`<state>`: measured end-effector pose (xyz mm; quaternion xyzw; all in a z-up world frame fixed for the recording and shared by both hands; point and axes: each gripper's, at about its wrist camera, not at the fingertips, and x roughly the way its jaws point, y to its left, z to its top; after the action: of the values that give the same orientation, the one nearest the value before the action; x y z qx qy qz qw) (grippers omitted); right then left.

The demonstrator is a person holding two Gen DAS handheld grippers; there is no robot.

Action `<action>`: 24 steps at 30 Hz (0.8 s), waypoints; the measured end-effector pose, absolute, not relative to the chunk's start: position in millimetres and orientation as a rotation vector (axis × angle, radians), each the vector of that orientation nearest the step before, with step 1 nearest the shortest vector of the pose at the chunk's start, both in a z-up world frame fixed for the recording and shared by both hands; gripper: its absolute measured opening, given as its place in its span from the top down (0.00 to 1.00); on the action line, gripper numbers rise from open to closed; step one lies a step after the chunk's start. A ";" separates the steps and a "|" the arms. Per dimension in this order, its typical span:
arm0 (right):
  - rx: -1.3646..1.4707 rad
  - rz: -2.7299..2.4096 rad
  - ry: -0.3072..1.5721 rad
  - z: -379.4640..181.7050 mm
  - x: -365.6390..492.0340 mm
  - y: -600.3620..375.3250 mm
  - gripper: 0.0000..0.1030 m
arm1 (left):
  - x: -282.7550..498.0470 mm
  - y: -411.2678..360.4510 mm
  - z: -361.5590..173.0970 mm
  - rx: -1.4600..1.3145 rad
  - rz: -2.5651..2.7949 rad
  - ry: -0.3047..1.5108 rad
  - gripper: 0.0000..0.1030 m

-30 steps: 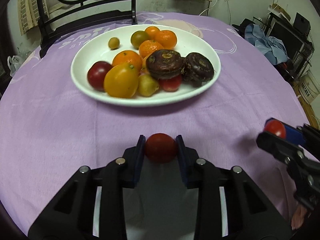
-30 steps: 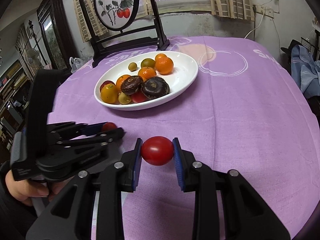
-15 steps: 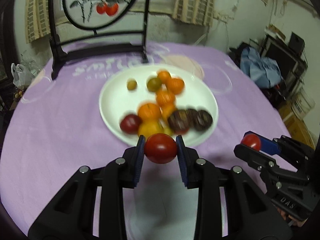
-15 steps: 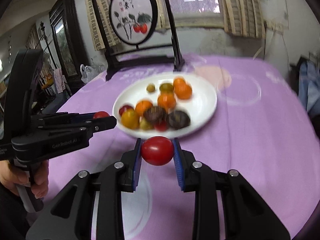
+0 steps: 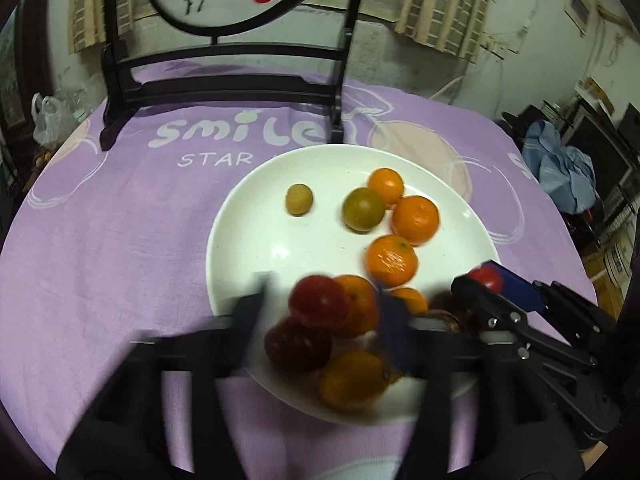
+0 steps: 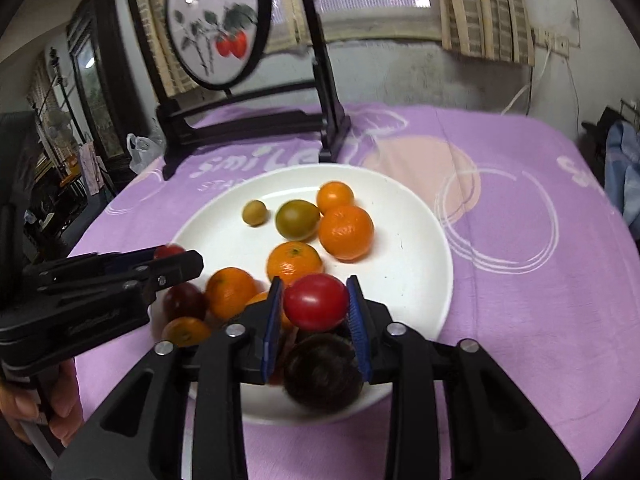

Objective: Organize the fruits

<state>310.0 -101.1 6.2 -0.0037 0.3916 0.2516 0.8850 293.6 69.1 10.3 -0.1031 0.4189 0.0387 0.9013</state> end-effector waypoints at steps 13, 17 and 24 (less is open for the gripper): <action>-0.017 0.537 0.808 16.5 255.2 -133.2 0.43 | 241.2 75.3 24.1 -0.201 0.100 0.817 0.21; -0.038 0.526 0.831 11.9 225.9 -140.4 0.43 | 209.2 69.1 22.5 -0.175 0.104 0.806 0.19; -0.072 0.464 0.846 1.0 177.5 -151.2 0.41 | 152.1 55.3 14.8 -0.147 0.114 0.788 0.14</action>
<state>177.5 -151.2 1.0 -0.0349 0.4066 0.2229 0.8853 152.1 55.3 14.8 -0.0717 0.3834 0.0553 0.9191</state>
